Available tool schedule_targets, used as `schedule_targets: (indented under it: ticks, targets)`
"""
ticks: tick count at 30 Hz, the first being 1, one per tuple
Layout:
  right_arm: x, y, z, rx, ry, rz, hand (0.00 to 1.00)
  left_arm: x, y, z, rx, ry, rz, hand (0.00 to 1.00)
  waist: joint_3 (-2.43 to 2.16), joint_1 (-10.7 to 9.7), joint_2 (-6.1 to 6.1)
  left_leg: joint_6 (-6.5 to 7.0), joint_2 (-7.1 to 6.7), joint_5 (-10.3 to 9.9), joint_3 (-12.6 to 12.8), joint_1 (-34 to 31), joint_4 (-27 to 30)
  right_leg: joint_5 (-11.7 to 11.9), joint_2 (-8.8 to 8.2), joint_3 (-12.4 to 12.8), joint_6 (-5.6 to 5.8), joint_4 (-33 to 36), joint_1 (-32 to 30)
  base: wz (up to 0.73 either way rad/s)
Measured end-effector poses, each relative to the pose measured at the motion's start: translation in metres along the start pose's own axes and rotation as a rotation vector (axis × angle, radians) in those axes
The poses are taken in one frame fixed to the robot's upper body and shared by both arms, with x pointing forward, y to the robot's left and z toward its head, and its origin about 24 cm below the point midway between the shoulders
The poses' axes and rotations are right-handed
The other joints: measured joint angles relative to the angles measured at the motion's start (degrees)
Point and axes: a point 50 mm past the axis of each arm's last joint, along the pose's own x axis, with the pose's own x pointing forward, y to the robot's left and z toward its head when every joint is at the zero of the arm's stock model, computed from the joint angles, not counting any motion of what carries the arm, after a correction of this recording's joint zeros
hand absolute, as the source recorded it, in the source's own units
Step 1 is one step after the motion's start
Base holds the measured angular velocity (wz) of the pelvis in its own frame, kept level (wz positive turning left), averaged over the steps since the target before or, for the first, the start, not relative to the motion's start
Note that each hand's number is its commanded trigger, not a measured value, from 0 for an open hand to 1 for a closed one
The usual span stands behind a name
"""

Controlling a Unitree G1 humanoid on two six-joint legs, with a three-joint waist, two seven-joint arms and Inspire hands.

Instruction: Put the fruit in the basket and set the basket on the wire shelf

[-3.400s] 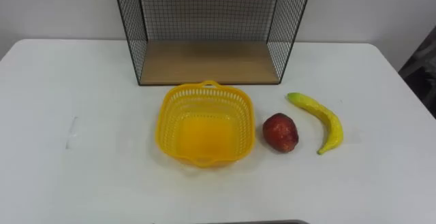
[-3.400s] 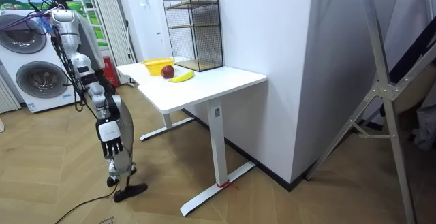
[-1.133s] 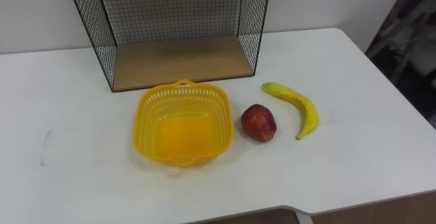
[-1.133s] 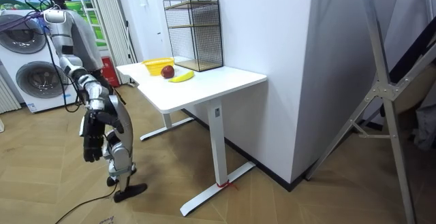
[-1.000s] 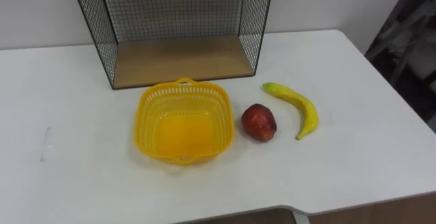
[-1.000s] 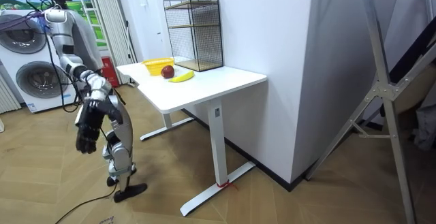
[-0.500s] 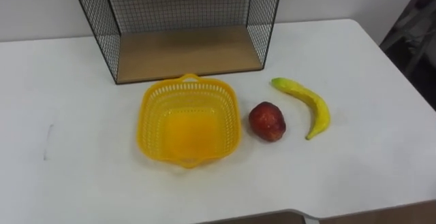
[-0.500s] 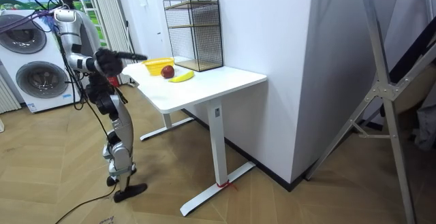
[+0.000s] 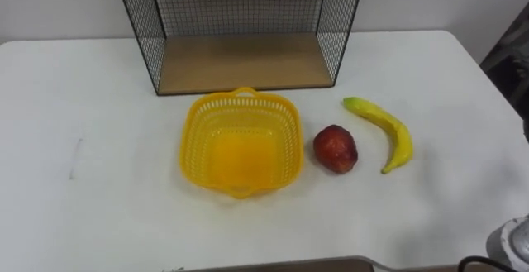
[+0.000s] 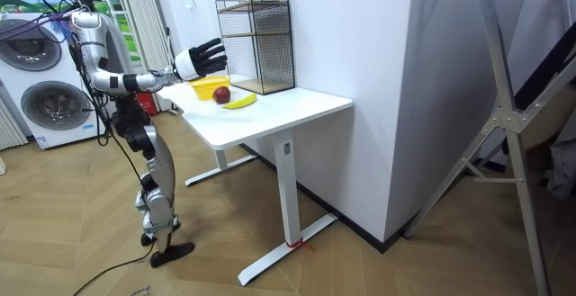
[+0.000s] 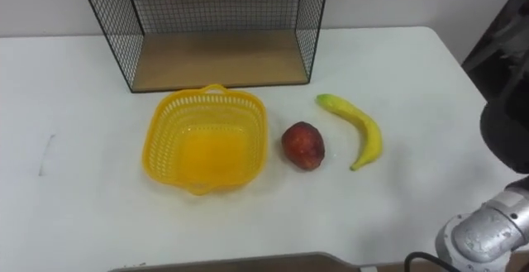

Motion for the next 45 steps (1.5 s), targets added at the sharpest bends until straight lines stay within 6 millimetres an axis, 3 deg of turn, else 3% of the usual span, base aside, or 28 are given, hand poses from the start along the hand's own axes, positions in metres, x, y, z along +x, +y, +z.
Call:
schedule_targets:
  ticks: [2, 10, 16, 32, 45]
  targets:
    - [-0.003, 0.006, 0.001, 0.008, -0.002, 0.057, 0.0, 0.0, 0.0, 0.001, 0.002, -0.002, -0.004, 0.0, 0.19, 0.36, 0.03, 0.0, 0.02, 0.0, -0.05, 0.53, 0.0, 0.0, -0.03, -0.1, 0.0, -0.04, 0.56, 0.0]
    - [-0.03, 0.044, 0.0, 0.031, 0.02, 0.432, 0.0, 0.001, -0.005, 0.008, 0.037, -0.027, -0.052, 0.0, 0.21, 0.64, 0.09, 0.0, 0.03, 0.0, -0.51, 0.56, 0.36, 0.01, -0.16, -0.81, -0.01, -0.07, 1.65, 0.04]
    - [-0.047, 0.06, -0.005, -0.006, 0.038, 0.643, 0.0, 0.001, -0.007, 0.011, 0.061, -0.037, -0.071, 0.0, 0.18, 0.4, 0.06, 0.0, -0.06, -0.01, -1.21, 0.37, 0.26, 0.12, -0.18, -1.41, 0.02, -0.89, 1.83, 0.05]
    - [-0.062, 0.072, -0.012, -0.141, 0.019, 0.851, 0.0, 0.001, -0.007, 0.02, 0.102, -0.069, -0.099, 0.0, 0.2, 1.69, -0.46, -0.02, 0.0, 0.0, -1.65, 0.26, 0.12, 0.27, -0.13, -1.7, -0.01, -1.91, 2.3, 0.01]
    - [-0.076, 0.077, -0.024, -0.221, 0.052, 1.006, 0.0, 0.001, -0.008, 0.014, 0.111, -0.042, -0.121, 0.0, 0.1, 2.12, -0.65, -0.01, -0.01, 0.0, -1.72, 0.62, 0.41, 0.31, -0.19, -1.67, -0.05, -1.81, 2.66, 0.0]
